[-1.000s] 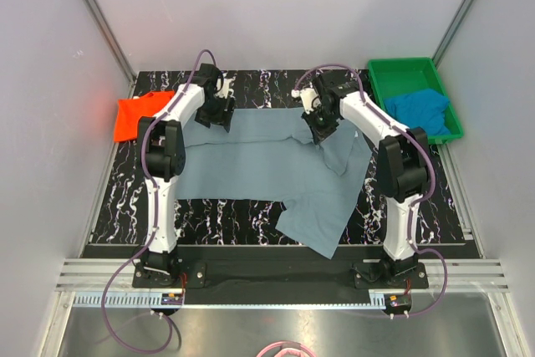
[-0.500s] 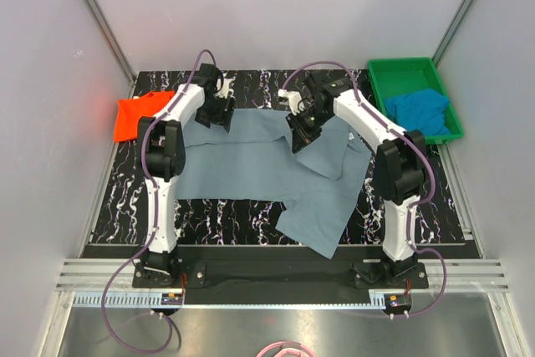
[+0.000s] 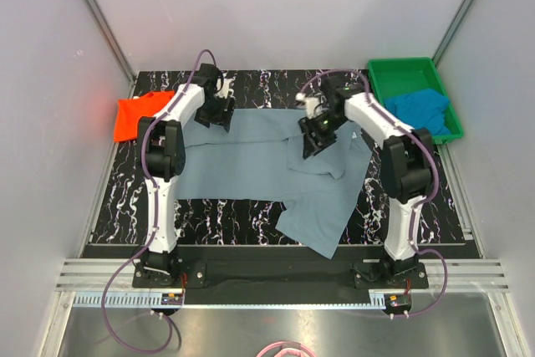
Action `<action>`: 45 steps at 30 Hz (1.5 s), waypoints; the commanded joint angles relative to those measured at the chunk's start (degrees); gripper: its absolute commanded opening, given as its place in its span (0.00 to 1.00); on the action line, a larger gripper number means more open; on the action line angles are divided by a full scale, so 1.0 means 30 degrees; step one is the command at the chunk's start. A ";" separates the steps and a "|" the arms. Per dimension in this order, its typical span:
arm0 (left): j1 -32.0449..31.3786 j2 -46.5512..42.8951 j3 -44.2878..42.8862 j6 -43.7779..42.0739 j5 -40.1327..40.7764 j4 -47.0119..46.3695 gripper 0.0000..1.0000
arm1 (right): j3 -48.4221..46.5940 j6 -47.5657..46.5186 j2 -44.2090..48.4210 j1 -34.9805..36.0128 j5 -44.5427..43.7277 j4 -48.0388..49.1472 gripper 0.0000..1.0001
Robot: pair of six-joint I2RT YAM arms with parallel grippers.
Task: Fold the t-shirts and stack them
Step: Fold the tshirt
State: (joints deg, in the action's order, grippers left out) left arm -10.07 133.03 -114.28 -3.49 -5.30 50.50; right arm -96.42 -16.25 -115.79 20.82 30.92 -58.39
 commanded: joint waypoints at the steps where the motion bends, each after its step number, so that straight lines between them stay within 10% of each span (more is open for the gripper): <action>1: 0.0161 -0.0750 -0.0842 -0.0420 0.0478 -0.0369 0.79 | -0.0407 0.2160 0.1595 -0.3038 -0.0491 0.1767 0.54; 22: 0.0836 -0.1220 0.1120 -0.0713 0.2351 -0.0164 0.84 | -0.5008 0.3688 -0.5582 -0.6764 0.3640 0.2119 0.53; 45: 0.1099 0.3702 -0.5647 -0.2822 0.4081 0.2004 0.84 | -0.8201 0.3161 -0.9011 -0.8082 -0.2161 0.1856 0.60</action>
State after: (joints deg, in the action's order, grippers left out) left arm -7.11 142.50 -128.75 -10.66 5.61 56.10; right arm -119.74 -5.65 -140.18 -2.44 30.63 -53.95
